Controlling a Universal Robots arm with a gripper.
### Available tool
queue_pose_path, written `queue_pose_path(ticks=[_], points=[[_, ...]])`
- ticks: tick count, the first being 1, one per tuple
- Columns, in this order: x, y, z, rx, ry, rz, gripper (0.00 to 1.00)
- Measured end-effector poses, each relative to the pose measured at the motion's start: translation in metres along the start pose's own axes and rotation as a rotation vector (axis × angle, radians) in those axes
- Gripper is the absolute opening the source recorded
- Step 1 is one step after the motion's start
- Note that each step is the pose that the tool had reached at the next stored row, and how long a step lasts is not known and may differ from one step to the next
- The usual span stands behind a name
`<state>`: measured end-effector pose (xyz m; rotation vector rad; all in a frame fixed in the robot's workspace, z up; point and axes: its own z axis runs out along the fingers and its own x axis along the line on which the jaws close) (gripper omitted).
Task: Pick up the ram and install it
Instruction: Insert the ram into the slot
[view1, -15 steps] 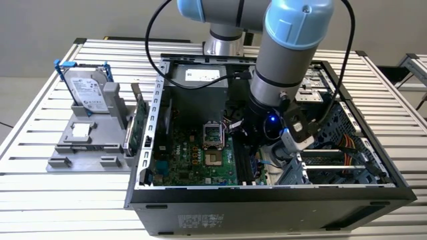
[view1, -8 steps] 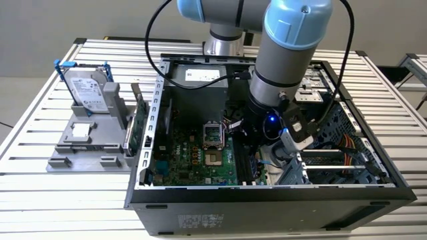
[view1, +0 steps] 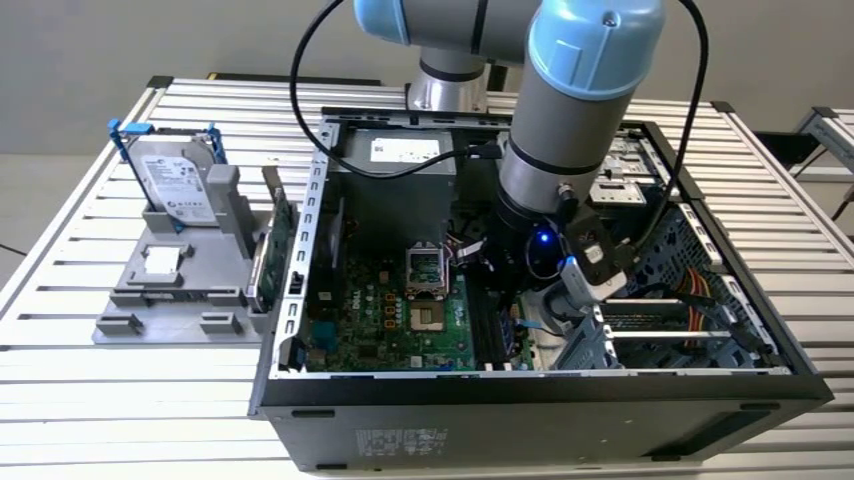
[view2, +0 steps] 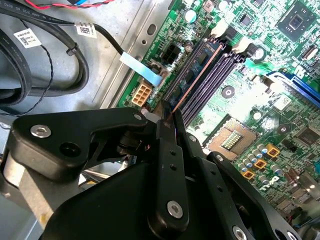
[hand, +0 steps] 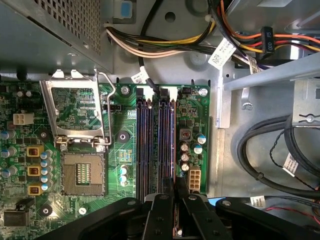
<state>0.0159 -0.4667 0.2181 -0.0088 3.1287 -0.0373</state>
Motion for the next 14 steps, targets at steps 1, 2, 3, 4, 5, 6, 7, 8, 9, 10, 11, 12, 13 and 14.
queue_pose_path(ticks=[1, 2, 3, 4, 5, 6, 7, 8, 9, 10, 11, 12, 13, 14], points=[[0.0000, 0.0000, 0.0000, 0.0000, 0.0000, 0.000, 0.00], [0.0000, 0.0000, 0.0000, 0.0000, 0.0001, 0.000, 0.00], [0.0000, 0.0001, -0.0001, 0.0002, 0.0002, 0.000, 0.00], [0.0000, 0.0003, -0.0002, 0.0007, 0.0004, 0.000, 0.00], [0.0000, 0.0006, -0.0004, 0.0013, 0.0005, 0.000, 0.00], [0.0002, 0.0009, -0.0006, 0.0018, 0.0006, 0.000, 0.00], [0.0001, 0.0013, -0.0008, 0.0026, 0.0006, 0.000, 0.00], [0.0002, 0.0019, -0.0007, 0.0028, 0.0006, 0.000, 0.00], [0.0004, 0.0021, -0.0006, 0.0025, 0.0005, 0.000, 0.00], [0.0008, 0.0021, -0.0006, 0.0026, 0.0005, 0.001, 0.00], [0.0012, 0.0022, -0.0005, 0.0022, 0.0004, 0.001, 0.00], [0.0014, 0.0022, -0.0004, 0.0021, 0.0003, 0.001, 0.00], [0.0015, 0.0022, -0.0004, 0.0024, 0.0004, 0.001, 0.00], [0.0015, 0.0022, -0.0004, 0.0026, 0.0004, 0.001, 0.00]])
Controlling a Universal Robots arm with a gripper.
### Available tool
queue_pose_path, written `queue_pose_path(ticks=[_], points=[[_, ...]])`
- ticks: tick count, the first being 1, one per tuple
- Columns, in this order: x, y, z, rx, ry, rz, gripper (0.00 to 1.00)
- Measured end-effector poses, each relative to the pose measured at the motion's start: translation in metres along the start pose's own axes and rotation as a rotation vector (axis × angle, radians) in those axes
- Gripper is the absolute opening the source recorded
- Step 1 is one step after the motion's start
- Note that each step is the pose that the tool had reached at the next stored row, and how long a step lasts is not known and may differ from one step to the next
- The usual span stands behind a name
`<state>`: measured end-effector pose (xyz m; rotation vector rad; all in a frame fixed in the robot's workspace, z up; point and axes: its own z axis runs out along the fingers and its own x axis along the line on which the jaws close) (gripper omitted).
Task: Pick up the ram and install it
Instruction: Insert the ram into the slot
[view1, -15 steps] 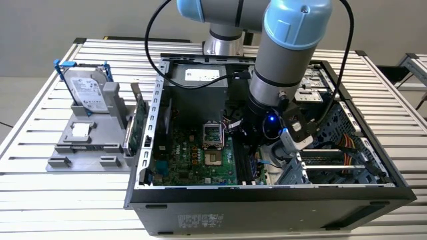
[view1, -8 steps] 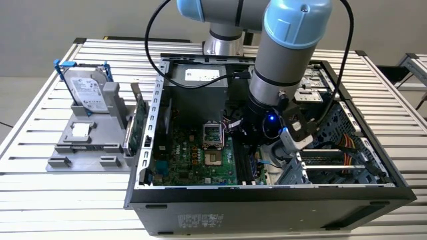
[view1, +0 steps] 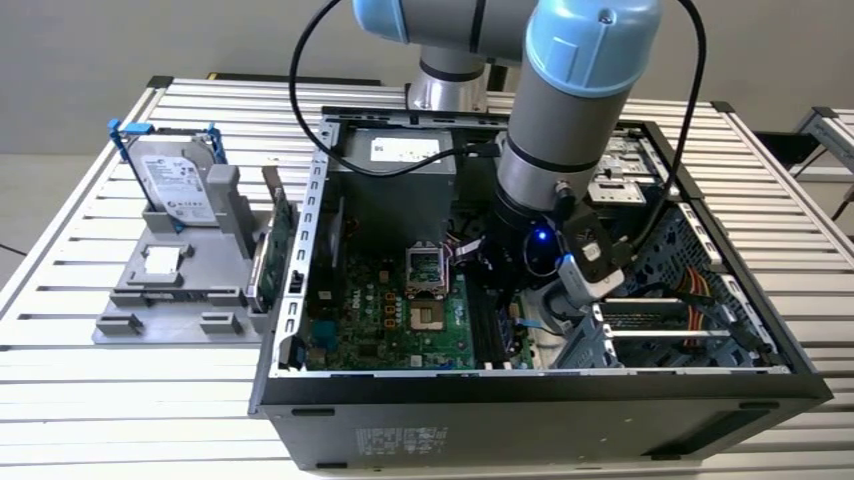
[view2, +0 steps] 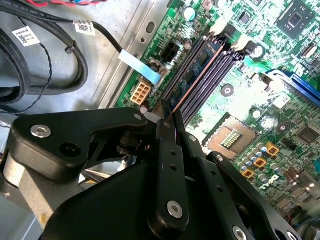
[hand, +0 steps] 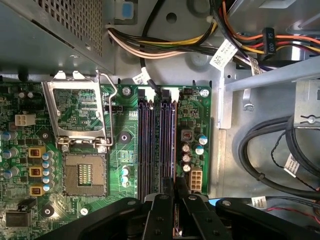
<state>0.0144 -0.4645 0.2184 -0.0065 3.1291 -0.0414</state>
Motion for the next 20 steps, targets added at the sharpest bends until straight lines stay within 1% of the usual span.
queue_pose_path(ticks=[4, 9, 17, 18, 20], points=[[0.0001, -0.0001, 0.0018, 0.0006, 0.0000, 0.001, 0.00], [0.0002, -0.0005, 0.0065, 0.0005, 0.0000, 0.002, 0.00], [0.0002, -0.0004, 0.0071, 0.0000, -0.0001, 0.002, 0.00], [0.0002, 0.0001, 0.0079, -0.0027, -0.0003, 0.002, 1.00], [0.0002, -0.0002, 0.0076, -0.0010, -0.0004, 0.002, 1.00]])
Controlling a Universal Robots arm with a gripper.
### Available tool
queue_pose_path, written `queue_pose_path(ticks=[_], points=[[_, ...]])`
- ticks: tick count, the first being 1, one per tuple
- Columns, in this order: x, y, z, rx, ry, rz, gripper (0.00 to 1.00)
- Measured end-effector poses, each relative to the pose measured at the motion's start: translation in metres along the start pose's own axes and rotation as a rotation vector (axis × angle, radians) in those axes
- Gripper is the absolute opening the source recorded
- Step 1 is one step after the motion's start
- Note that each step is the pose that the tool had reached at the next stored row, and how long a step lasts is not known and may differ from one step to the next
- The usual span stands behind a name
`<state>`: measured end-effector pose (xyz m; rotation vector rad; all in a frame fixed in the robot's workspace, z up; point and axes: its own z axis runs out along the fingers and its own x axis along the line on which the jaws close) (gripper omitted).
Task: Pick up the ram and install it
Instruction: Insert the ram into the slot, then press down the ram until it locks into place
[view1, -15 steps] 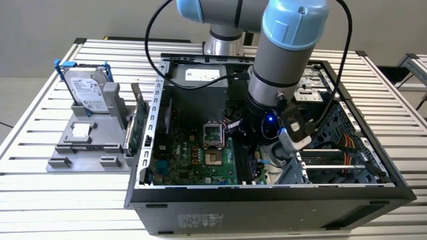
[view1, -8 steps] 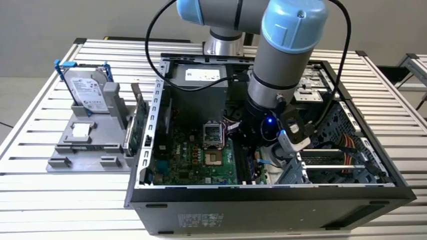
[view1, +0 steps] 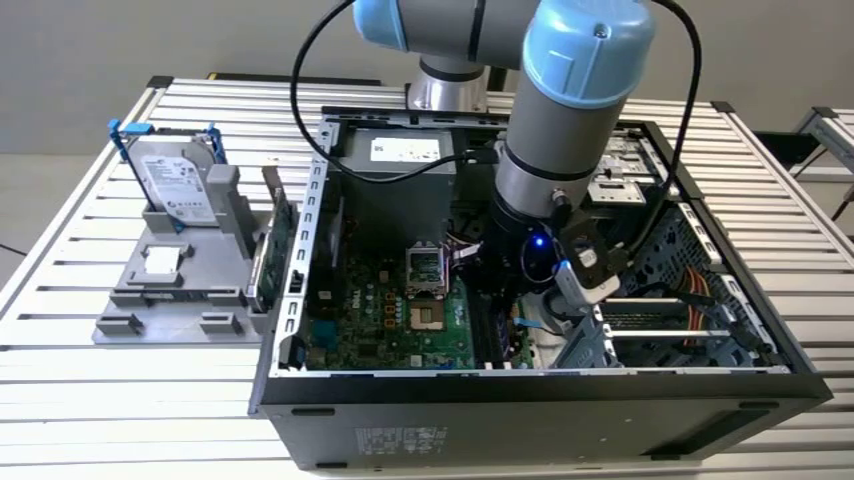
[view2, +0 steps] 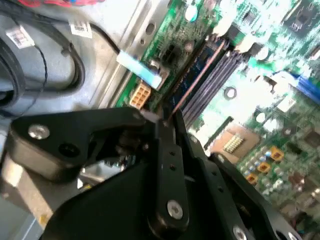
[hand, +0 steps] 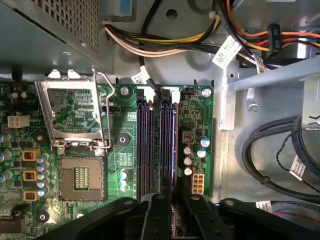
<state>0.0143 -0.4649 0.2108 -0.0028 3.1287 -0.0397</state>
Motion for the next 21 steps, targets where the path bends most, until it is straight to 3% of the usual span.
queue_pose_path(ticks=[3, 9, 13, 14, 21], points=[[0.0000, -0.0003, -0.0022, 0.0024, 0.0006, 0.000, 1.00], [-0.0003, -0.0008, -0.0255, 0.0019, 0.0027, 0.000, 1.00], [-0.0004, -0.0010, -0.0316, 0.0022, 0.0030, 0.000, 1.00], [-0.0004, -0.0010, -0.0326, 0.0021, 0.0029, 0.000, 0.00], [-0.0005, -0.0012, -0.0403, 0.0022, 0.0029, 0.000, 0.00]])
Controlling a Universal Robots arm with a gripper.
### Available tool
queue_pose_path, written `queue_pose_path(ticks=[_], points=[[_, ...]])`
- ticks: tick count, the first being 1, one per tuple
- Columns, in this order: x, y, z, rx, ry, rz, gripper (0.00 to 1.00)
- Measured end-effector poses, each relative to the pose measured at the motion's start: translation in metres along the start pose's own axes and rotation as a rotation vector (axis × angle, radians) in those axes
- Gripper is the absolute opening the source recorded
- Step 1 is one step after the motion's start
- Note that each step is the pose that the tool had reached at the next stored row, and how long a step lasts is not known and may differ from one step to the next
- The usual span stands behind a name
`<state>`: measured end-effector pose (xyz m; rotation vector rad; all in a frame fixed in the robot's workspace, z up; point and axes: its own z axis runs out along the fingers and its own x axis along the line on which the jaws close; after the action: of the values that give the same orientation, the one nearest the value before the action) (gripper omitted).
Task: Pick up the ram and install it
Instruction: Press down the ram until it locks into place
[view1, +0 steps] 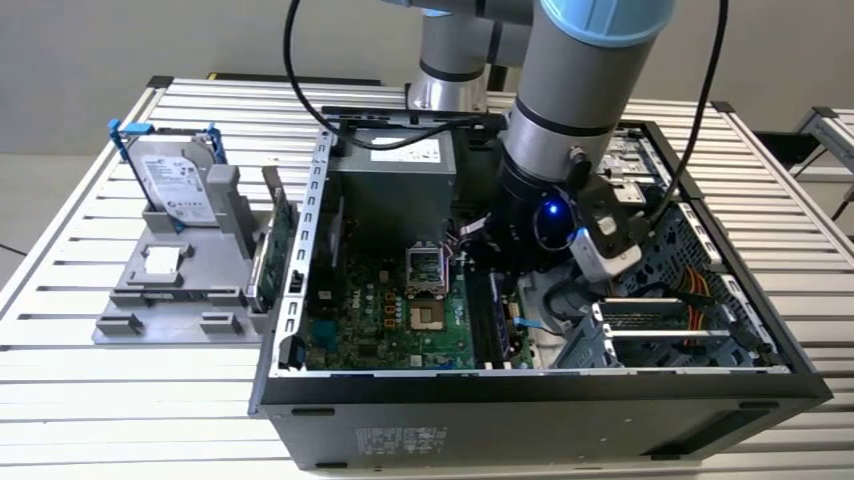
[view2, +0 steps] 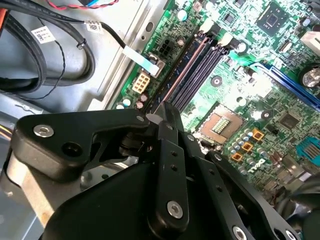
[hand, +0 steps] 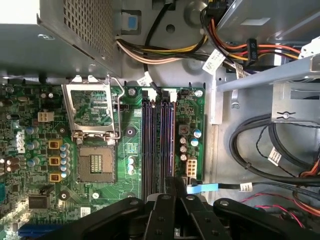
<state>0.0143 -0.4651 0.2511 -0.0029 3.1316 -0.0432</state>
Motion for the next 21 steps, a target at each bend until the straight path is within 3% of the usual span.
queue_pose_path(ticks=[21], points=[[-0.0002, -0.0006, -0.0223, 0.0000, 0.0000, 0.000, 0.00]])
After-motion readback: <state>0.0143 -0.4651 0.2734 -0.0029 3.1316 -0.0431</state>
